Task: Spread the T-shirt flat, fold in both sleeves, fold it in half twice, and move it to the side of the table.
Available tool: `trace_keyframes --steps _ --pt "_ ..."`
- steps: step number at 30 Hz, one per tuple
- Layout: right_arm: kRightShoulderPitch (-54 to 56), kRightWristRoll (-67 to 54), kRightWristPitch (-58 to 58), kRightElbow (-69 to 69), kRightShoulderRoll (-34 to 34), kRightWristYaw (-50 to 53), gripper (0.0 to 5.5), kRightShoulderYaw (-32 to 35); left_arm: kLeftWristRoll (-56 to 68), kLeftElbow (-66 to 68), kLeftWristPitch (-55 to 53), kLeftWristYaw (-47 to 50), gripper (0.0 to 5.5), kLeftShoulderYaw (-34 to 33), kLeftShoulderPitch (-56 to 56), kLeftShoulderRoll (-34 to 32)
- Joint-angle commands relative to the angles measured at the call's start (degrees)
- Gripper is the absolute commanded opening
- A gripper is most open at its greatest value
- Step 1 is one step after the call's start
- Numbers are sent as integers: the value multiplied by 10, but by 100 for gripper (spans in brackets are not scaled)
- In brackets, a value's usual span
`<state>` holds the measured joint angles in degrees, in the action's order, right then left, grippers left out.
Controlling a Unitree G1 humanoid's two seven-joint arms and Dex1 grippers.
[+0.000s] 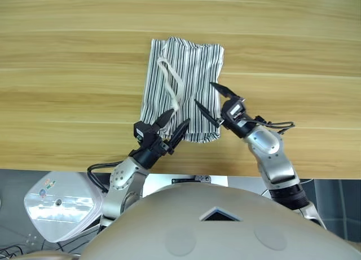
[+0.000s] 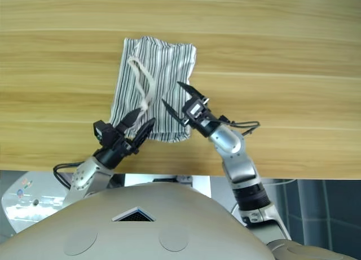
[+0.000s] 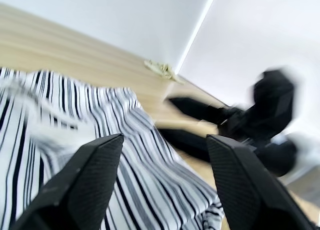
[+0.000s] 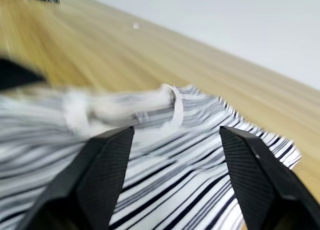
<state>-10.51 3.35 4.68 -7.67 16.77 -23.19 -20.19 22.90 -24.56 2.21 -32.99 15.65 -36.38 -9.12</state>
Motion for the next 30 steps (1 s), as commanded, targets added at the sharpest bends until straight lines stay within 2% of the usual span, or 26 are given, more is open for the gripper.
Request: trace_keyframes --steps 1,4,6,9,14,21,25,28,30 --pt "46 44 -16 127 -31 45 315 -3 12 -19 45 -39 308 10 -2 -17" --pt "64 55 2 216 -36 73 315 14 19 -16 69 -55 308 8 12 -23" --pt "47 53 10 226 -28 79 315 25 18 -6 72 -52 308 6 28 -22" --pt "4 59 13 192 -7 77 315 32 0 21 55 -33 308 8 55 -18" --pt "-54 86 24 98 63 47 315 37 -90 130 5 68 308 -13 146 1" --pt "-36 92 19 84 65 40 315 36 -146 165 56 88 308 -66 186 -37" --pt "-15 30 104 77 50 44 315 75 -165 160 142 56 308 -81 171 -79" --pt "-24 -80 176 -7 52 16 315 135 -155 146 267 12 308 -143 142 -145" --pt "-29 -111 222 -32 73 9 315 187 -188 180 321 27 308 -206 151 -187"
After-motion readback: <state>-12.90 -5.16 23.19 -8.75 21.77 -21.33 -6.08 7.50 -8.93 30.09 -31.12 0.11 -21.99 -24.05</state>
